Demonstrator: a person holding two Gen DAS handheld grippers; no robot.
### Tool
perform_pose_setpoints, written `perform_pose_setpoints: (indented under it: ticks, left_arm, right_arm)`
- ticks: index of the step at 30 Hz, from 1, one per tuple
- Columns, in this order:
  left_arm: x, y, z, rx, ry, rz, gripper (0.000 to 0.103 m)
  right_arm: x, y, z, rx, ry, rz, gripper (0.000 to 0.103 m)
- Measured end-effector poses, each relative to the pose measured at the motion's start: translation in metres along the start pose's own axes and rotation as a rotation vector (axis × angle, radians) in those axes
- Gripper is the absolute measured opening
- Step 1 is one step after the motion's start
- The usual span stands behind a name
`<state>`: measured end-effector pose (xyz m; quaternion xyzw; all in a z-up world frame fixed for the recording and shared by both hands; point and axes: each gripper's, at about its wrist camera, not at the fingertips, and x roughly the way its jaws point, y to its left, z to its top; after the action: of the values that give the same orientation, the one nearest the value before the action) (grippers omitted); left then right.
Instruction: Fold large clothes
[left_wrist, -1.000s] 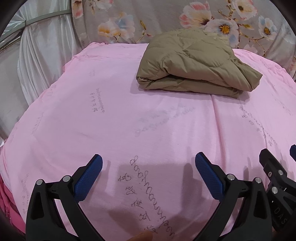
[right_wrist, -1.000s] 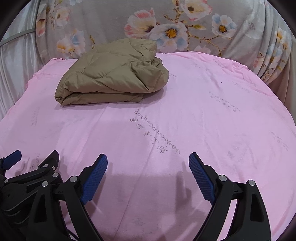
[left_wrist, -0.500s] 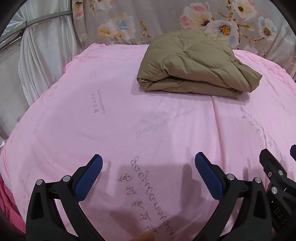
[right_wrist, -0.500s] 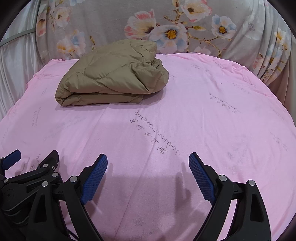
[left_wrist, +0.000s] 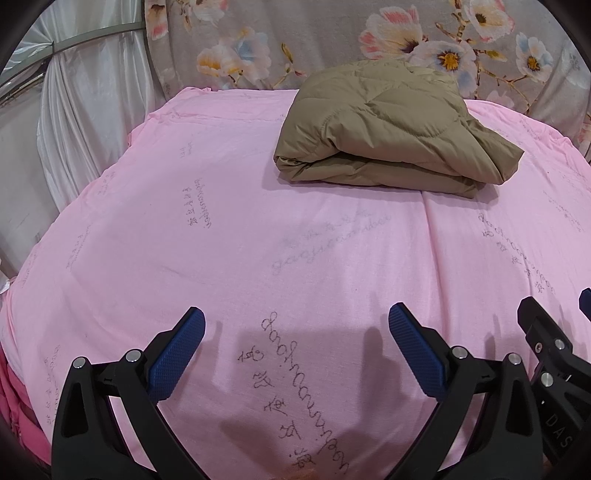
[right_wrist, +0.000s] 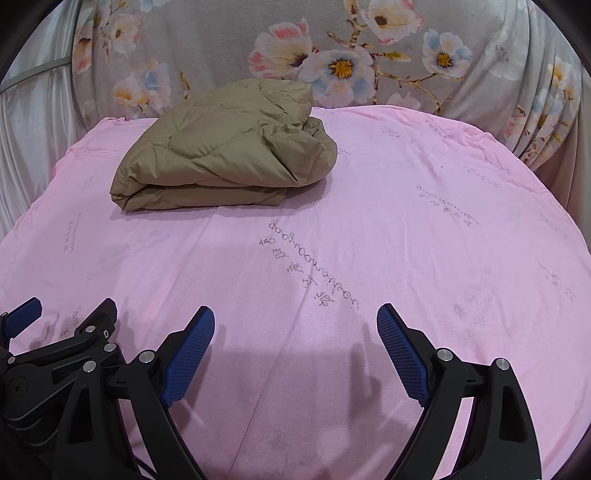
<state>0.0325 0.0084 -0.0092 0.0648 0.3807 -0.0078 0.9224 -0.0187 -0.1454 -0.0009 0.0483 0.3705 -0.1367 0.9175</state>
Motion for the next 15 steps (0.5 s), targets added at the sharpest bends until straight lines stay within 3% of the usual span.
perform_pose_setpoints:
  ticks: [15]
  left_arm:
    - [-0.0036, -0.0012, 0.0015, 0.007, -0.003, 0.000, 0.093]
  right_arm:
    - [0.0002, 0.0007, 0.0000, -0.001, 0.002, 0.000, 0.087]
